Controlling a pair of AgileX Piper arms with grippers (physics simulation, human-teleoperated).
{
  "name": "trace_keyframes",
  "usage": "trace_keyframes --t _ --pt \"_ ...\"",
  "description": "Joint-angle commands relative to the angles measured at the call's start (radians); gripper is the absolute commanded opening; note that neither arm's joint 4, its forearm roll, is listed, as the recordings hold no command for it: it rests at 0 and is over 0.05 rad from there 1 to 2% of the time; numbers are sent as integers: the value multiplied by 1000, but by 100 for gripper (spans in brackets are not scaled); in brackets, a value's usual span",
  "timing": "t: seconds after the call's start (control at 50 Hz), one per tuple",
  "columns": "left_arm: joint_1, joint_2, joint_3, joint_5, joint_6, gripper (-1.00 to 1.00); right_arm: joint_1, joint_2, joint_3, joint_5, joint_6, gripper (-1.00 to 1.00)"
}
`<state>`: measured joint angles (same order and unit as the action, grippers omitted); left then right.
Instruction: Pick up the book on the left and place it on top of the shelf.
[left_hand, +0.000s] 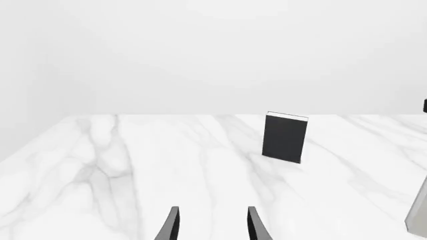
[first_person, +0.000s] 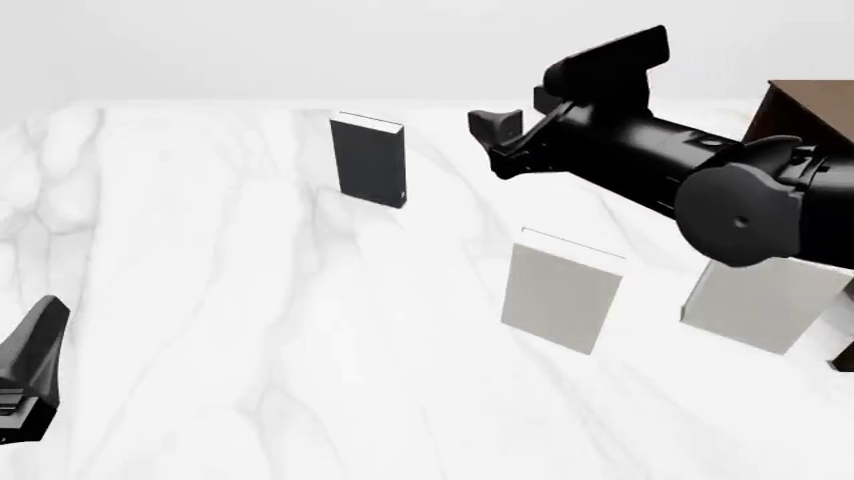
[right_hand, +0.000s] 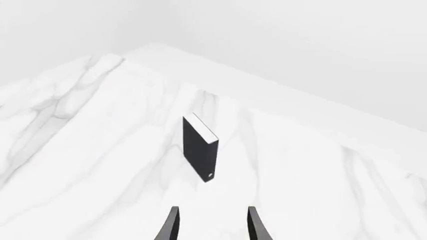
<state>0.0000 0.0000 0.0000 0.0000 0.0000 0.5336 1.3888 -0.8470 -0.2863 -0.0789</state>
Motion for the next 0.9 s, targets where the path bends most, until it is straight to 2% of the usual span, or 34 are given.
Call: trace_keyframes --t 0.02,0.1,0.5,0.9 --pt "0 0 0 0 0 100 11 80 -67 -2 -4 100" --pt "0 0 0 0 0 100 -7 96 -91 -9 -6 100" --pt "0 0 0 0 0 100 28 217 -201 -12 -3 100" --pt "0 0 0 0 0 100 14 314 -291 -11 -11 100"
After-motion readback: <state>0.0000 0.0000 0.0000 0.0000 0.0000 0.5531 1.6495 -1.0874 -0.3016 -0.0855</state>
